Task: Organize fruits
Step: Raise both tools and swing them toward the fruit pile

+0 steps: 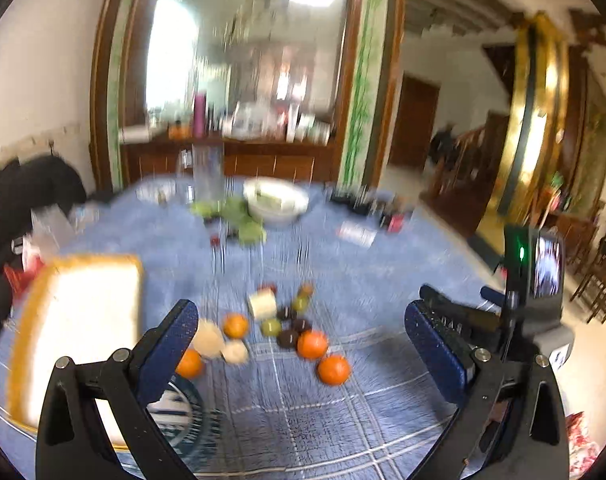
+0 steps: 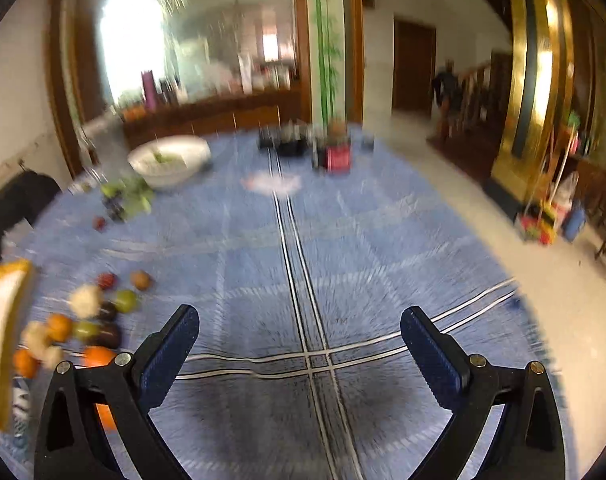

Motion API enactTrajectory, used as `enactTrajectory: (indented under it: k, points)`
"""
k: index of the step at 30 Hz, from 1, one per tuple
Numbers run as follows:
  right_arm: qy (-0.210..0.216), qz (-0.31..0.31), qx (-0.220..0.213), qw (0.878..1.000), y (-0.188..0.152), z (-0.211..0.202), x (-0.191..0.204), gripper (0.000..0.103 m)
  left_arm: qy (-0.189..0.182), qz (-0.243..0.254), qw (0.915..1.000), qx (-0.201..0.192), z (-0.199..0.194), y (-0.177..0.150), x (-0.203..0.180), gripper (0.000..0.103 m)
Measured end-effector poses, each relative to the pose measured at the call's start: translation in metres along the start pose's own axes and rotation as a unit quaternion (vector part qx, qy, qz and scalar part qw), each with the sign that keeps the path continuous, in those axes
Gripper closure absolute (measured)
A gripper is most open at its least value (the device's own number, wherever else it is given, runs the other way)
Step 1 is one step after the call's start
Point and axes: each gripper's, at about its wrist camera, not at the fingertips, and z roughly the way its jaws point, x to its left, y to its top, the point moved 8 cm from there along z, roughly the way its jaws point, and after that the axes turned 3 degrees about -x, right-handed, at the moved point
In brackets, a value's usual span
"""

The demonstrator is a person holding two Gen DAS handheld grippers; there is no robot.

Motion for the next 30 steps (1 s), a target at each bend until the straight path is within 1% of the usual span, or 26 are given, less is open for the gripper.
enactTrajectory:
  k: [2,4,5,6,7,9,10,12,14,17,18,19,21,23,24,25,26,28,29,30]
  points:
    - [0.013,-0.002,-0.046,0.999,0.025,-0.046,0.005,0.001,-0.023,-0.005,0.9993,-0.030,-0.038,0.029,0.000,0.000]
    - [0.017,-0.014,-0.092,0.996,0.049,-0.089,0.008,0.001,-0.038,-0.006,0.9972,-0.064,-0.072,0.058,0.001,0.000]
    - [0.014,-0.023,-0.117,0.993,0.065,-0.116,0.010,0.001,-0.037,-0.005,0.9960,-0.082,-0.088,0.071,0.002,0.000]
    - [0.011,-0.029,-0.131,0.991,0.077,-0.135,0.011,0.001,-0.030,-0.002,0.9948,-0.098,-0.105,0.085,0.003,0.000]
    - [0.012,-0.035,-0.141,0.989,0.090,-0.152,0.013,0.001,-0.024,0.002,0.9936,-0.110,-0.121,0.098,0.005,0.000]
    - [0.016,-0.043,-0.156,0.987,0.119,-0.186,0.011,0.001,-0.020,0.012,0.9922,-0.123,-0.141,0.122,0.007,0.000]
    - [0.013,-0.042,-0.164,0.985,0.135,-0.203,0.008,0.001,-0.014,0.013,0.9915,-0.129,-0.153,0.140,0.009,0.000]
    - [0.006,-0.039,-0.180,0.983,0.163,-0.230,0.001,0.001,-0.018,0.009,0.9897,-0.142,-0.169,0.169,0.010,0.000]
    - [-0.019,-0.047,-0.198,0.979,0.196,-0.259,-0.008,0.001,-0.030,0.013,0.9863,-0.161,-0.187,0.202,0.009,0.000]
    - [-0.070,-0.074,-0.211,0.972,0.229,-0.282,-0.011,0.001,-0.023,0.017,0.9772,-0.210,-0.198,0.257,-0.005,0.000]
    - [-0.086,-0.079,-0.210,0.971,0.233,-0.286,-0.013,0.001,-0.021,0.022,0.9741,-0.224,-0.198,0.274,-0.013,0.000]
    - [-0.093,-0.078,-0.210,0.970,0.234,-0.289,-0.015,0.001,-0.020,0.023,0.9729,-0.229,-0.195,0.286,-0.019,0.000]
    - [-0.083,-0.063,-0.207,0.973,0.222,-0.296,-0.022,0.001,-0.034,0.022,0.9721,-0.231,-0.189,0.300,-0.034,0.000]
    - [-0.064,-0.042,-0.213,0.974,0.201,-0.301,-0.030,0.001,-0.069,0.006,0.9732,-0.219,-0.172,0.306,-0.051,0.000]
    - [-0.066,-0.037,-0.217,0.973,0.193,-0.307,-0.036,0.001,-0.086,-0.008,0.9736,-0.211,-0.159,0.307,-0.058,0.000]
    - [-0.070,-0.032,-0.217,0.973,0.184,-0.309,-0.042,0.001,-0.096,-0.020,0.9738,-0.205,-0.145,0.305,-0.065,0.000]
    - [-0.072,-0.025,-0.211,0.974,0.175,-0.306,-0.048,0.001,-0.097,-0.026,0.9731,-0.207,-0.137,0.305,-0.073,0.000]
    - [-0.075,-0.005,-0.200,0.977,0.165,-0.307,-0.064,0.001,-0.078,-0.025,0.9663,-0.244,-0.127,0.304,-0.089,0.000]
    - [-0.072,0.006,-0.194,0.978,0.159,-0.305,-0.069,0.001,-0.065,-0.025,0.9617,-0.265,-0.123,0.299,-0.093,0.000]
    - [-0.070,0.014,-0.187,0.980,0.153,-0.306,-0.075,0.001,-0.056,-0.024,0.9553,-0.289,-0.119,0.291,-0.099,0.000]
